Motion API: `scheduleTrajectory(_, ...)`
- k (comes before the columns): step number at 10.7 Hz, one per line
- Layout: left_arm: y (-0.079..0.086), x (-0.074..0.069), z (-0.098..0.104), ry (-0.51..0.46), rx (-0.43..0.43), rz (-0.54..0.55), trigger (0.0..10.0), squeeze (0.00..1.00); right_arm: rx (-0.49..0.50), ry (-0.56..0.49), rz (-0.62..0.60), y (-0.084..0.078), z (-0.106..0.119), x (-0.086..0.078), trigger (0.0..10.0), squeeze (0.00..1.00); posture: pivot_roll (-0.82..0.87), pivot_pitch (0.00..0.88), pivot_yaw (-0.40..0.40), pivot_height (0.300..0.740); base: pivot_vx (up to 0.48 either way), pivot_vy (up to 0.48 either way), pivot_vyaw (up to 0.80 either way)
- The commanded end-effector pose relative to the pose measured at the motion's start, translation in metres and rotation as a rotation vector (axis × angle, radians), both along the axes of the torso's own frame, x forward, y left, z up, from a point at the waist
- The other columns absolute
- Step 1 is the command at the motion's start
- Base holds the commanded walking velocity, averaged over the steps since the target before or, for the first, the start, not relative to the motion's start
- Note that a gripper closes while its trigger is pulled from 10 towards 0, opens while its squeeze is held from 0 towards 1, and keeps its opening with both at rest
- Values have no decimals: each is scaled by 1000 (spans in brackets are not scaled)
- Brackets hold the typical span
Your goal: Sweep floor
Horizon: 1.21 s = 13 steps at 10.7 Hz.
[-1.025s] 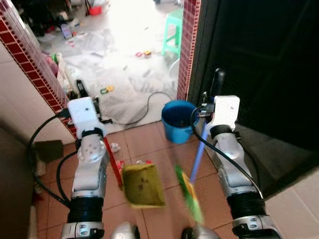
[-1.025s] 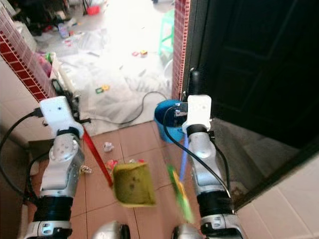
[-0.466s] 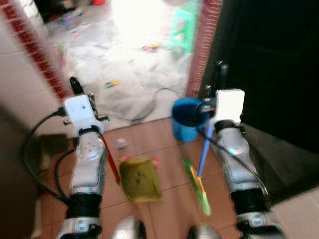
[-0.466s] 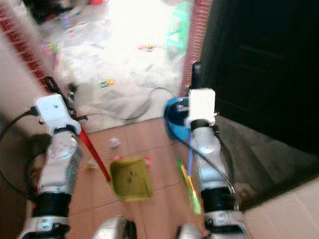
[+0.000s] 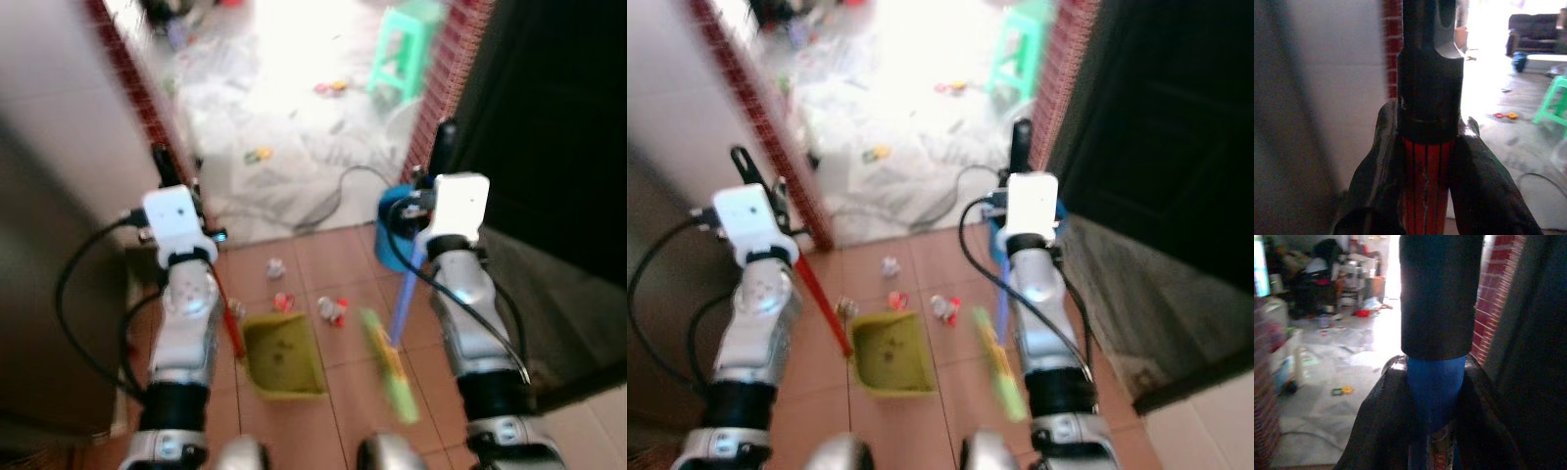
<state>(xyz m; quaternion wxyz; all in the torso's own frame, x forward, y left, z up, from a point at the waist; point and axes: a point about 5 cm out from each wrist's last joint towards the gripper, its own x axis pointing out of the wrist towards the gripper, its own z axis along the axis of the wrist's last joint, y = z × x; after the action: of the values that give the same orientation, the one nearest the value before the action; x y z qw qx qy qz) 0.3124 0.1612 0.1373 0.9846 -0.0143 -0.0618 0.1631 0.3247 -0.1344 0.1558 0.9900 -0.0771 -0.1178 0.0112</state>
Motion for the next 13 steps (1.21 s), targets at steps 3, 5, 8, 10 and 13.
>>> scheduleTrajectory(3,-3,4,12,-73,18,-30,10000,0,9,-78,11,5,16,3,10000,0,-94,58,36,740,0,0,0)
scheduleTrajectory(5,1,2,9,-82,21,-7,10000,0,-28,-96,47,14,20,5,10000,0,-97,58,36,740,426,0,0)
scheduleTrajectory(8,1,2,2,-65,15,-14,10000,0,-35,-110,34,11,25,6,10000,0,-105,72,22,740,459,0,0)
scheduleTrajectory(10,-4,0,-4,-50,1,-17,10000,0,-58,-132,14,6,29,8,10000,0,-109,90,20,740,399,0,0)
scheduleTrajectory(13,-5,1,-5,-52,6,-13,10000,0,-51,-137,10,2,32,13,10000,0,-102,96,19,740,231,0,0)
